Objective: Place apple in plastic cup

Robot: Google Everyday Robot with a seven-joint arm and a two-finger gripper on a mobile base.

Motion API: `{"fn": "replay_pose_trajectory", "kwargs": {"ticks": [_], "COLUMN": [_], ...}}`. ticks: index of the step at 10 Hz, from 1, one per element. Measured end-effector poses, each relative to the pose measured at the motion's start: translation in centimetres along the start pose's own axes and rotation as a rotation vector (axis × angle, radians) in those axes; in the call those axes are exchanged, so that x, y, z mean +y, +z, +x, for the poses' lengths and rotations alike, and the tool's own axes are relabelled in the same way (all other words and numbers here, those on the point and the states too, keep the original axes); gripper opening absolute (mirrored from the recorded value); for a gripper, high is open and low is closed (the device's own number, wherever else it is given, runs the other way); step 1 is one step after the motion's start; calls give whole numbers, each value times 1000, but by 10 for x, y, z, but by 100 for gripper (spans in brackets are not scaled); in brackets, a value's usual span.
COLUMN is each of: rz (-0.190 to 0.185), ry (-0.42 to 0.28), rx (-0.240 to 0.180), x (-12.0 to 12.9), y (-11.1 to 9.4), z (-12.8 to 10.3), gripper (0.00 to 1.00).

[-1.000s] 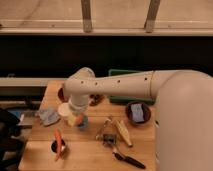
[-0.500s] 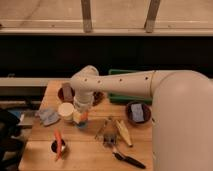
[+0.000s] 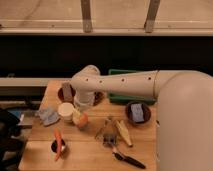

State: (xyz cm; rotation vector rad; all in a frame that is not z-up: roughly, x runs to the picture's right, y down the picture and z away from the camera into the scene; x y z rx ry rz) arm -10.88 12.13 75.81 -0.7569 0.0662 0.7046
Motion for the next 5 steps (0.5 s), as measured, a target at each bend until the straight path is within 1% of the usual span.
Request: {"fn": "replay_pose_trajectory", "kwargs": {"ticks": [2, 3, 5], "rz": [51, 76, 99], "ry": [10, 32, 96], "rx": [-41, -67, -103], "x": [-15, -30, -64], "y": [-22, -33, -41], "z": [-14, -23, -31], "gripper": [66, 66, 66]}}
